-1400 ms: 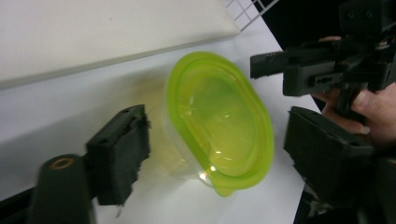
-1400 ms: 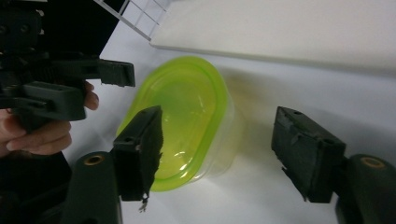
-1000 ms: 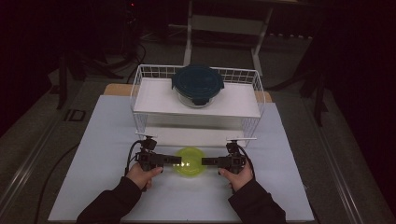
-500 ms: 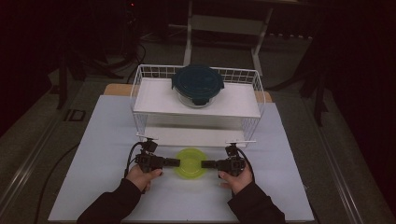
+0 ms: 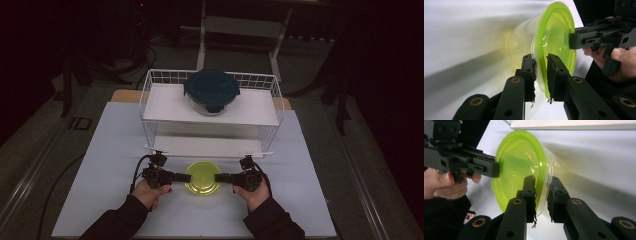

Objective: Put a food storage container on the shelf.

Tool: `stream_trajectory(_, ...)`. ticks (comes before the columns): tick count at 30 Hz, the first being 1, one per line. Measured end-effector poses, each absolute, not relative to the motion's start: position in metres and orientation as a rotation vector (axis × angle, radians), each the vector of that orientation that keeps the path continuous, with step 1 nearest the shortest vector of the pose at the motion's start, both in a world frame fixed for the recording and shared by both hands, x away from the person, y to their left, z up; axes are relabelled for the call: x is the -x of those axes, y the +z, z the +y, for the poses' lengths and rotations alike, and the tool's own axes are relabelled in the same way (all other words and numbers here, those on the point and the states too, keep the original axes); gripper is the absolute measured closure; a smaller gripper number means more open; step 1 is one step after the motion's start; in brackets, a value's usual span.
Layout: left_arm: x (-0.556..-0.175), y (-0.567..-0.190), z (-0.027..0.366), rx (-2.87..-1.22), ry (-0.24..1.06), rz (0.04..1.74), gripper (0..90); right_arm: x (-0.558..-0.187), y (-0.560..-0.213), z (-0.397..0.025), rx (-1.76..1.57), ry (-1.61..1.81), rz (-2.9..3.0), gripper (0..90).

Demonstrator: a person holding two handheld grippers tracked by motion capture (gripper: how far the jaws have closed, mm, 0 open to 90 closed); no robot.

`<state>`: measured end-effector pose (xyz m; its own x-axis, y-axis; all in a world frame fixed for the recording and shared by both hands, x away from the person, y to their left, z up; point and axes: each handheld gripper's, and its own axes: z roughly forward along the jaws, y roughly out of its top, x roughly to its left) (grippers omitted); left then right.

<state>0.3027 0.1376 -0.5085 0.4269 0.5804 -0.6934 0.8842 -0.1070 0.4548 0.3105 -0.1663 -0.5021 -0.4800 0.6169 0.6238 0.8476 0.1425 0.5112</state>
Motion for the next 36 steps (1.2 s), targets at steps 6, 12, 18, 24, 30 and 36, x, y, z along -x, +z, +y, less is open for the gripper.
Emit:
stream_trajectory(6,-0.298,-0.503,0.136,-1.806,-0.397,1.277,80.6,-0.306,-0.498,-0.165,1.444,-1.253,-2.183,80.6)
stream_trajectory(12,-0.295,-0.496,0.136,-1.791,-0.396,1.262,80.6,-0.301,-0.489,-0.165,1.444,-1.271,-2.212,80.6)
stream_trajectory(18,-0.293,-0.483,0.134,-1.779,-0.379,1.229,80.7,-0.298,-0.476,-0.168,1.438,-1.303,-2.218,80.6)
stream_trajectory(24,-0.290,-0.466,0.134,-1.763,-0.360,1.202,80.7,-0.296,-0.459,-0.170,1.434,-1.330,-2.227,80.6)
stream_trajectory(30,-0.286,-0.450,0.136,-1.744,-0.334,1.182,80.6,-0.293,-0.443,-0.171,1.418,-1.366,-2.232,80.6)
stream_trajectory(36,-0.285,-0.432,0.138,-1.717,-0.305,1.151,80.6,-0.292,-0.424,-0.171,1.400,-1.412,-2.239,80.6)
